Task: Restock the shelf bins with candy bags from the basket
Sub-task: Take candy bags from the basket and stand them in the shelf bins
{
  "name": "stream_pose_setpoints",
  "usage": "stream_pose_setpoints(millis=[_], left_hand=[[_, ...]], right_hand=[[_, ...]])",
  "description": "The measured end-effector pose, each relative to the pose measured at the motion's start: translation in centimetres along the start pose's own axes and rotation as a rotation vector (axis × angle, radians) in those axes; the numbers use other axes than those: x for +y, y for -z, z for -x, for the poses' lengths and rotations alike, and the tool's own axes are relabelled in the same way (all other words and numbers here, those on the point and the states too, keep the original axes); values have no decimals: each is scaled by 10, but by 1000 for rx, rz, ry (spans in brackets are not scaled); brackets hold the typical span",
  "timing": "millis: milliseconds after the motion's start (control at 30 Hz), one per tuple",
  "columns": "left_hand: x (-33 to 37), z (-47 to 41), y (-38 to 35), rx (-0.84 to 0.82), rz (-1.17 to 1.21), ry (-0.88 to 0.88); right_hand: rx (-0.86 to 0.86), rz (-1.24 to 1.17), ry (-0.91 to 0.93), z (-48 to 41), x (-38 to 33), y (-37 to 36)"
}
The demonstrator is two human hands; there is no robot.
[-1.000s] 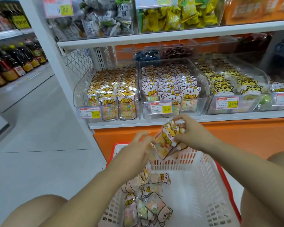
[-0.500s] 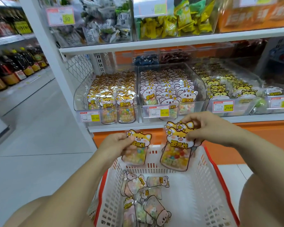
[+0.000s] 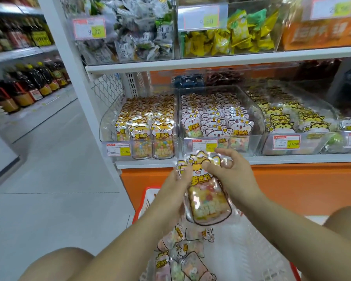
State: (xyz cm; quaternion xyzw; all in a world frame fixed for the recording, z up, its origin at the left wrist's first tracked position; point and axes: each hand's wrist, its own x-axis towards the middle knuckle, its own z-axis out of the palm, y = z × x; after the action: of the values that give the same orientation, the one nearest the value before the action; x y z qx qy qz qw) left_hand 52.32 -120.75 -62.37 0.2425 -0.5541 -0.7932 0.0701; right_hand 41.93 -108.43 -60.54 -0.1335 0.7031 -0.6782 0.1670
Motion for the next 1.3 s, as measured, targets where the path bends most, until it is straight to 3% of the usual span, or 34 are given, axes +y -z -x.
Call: stream_pose_setpoints(millis=[67, 133, 233, 300, 433, 667, 833, 967, 1067, 1300], left_hand=[[-7, 2, -1, 48, -103, -105], [-7, 2, 1, 116, -108, -228], [11, -1, 12, 163, -77, -349], [31, 2, 21, 215, -241, -385], [76, -6, 49, 252, -509, -339], [172, -55, 109, 279, -598, -545], [190, -106, 152, 378, -796, -521], [175, -136, 175, 428, -1059, -356], [162, -143, 179, 423, -1269, -278], [155, -132, 166, 545, -1942, -388]], right_hand=[[18, -58, 3, 5, -1, -14], [-16, 59, -13, 7, -1, -24], [-264, 66, -196, 3, -7, -34], [-439, -24, -270, -2, -18, -42], [-624, 25, -22, -22, -45, -71], [-497, 80, 267, -88, -78, -155], [-419, 117, 170, -152, -64, -211], [-502, 330, 1, -178, -29, -241], [-550, 499, -25, -183, -28, -242], [-661, 855, 157, -172, -31, -247]])
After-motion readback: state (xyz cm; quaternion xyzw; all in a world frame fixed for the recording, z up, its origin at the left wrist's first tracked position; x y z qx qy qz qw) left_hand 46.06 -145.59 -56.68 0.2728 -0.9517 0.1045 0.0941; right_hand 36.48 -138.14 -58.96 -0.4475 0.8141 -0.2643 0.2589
